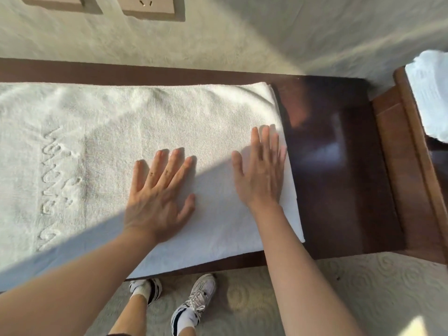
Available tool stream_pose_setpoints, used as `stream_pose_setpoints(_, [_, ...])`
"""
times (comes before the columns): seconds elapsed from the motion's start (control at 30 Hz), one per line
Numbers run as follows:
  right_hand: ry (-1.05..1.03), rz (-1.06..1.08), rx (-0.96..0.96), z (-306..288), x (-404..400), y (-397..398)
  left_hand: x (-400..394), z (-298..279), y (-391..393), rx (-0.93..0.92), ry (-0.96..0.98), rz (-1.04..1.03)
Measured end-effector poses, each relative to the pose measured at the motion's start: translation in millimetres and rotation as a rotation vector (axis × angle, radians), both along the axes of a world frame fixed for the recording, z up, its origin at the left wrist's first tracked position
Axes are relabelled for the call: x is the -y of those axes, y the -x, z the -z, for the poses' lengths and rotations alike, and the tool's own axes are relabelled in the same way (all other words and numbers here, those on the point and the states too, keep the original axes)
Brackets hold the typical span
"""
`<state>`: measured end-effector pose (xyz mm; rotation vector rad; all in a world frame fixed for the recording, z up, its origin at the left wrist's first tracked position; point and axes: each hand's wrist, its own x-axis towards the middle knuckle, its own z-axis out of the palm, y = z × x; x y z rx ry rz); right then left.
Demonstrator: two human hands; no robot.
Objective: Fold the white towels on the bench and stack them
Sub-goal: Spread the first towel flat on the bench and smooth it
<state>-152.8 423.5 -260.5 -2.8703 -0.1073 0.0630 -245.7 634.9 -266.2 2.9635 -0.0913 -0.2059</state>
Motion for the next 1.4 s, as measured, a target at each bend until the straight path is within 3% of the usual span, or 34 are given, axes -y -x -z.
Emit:
stream_pose_setpoints(0.1, [-0.097,-0.142,0.039,-3.7,-30.6,-35.4,0.3,-2.1,0.7,-0.001,0.007,0.001])
stream_pose_setpoints(0.23, [0.032,-0.247,-0.015,7.7,-19.7,-86.2,-0.7,-3.1,0.4,0.001,0.027,-0.001])
stream_pose_setpoints(0.4, [0.0,-0.067,-0.116,11.5,24.5,-143.0,0.3,-3.3,-0.3,0.017,0.049,-0.001])
stream_pose_setpoints(0.5, [0.081,-0.022,-0.134,8.7,20.8,-149.4,0.1,-3.3,-2.4,0.011,0.042,0.0])
stream_pose_setpoints(0.67, [0.049,-0.08,0.068,-2.9,-6.6,-78.9,1.0,-3.2,-3.1,0.008,0.027,0.002])
stream_pose_setpoints(0.77, [0.108,-0.248,-0.044,6.6,-14.4,-31.4,1.1,-1.1,-2.9,0.005,0.03,0.001])
stream_pose_setpoints(1.0, [0.125,-0.058,-0.066,2.7,18.1,-67.7,0.1,2.3,-1.8,0.018,0.03,0.0])
stream_pose_setpoints(1.1, [0.032,-0.149,0.003,0.7,2.6,-5.0,1.9,3.5,-0.6,0.019,0.023,0.003])
stream_pose_setpoints(1.2, [0.101,-0.304,-0.081,7.5,8.3,61.6,3.9,5.1,-1.3,0.016,0.005,0.014])
stream_pose_setpoints(1.3, [0.154,-0.174,-0.137,9.0,41.7,69.0,3.8,5.0,-3.2,-0.033,0.005,0.025])
stream_pose_setpoints(1.4, [0.148,-0.037,-0.219,0.5,54.3,79.4,0.4,-5.6,6.5,-0.05,0.123,0.057])
